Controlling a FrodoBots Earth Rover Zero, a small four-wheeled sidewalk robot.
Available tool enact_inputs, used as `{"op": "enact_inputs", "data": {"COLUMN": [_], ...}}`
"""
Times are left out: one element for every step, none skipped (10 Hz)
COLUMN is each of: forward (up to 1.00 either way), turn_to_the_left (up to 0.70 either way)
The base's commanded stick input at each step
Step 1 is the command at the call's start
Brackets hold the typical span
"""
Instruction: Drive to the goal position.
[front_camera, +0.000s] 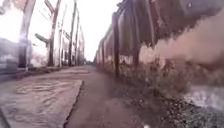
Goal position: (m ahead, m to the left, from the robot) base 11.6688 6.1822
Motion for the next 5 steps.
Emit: {"op": "enact_inputs", "data": {"forward": [0.56, 0.56, 0.56, 0.56, 0.56], "turn_to_the_left": [0.52, 0.52, 0.52, 0.0, 0.01]}}
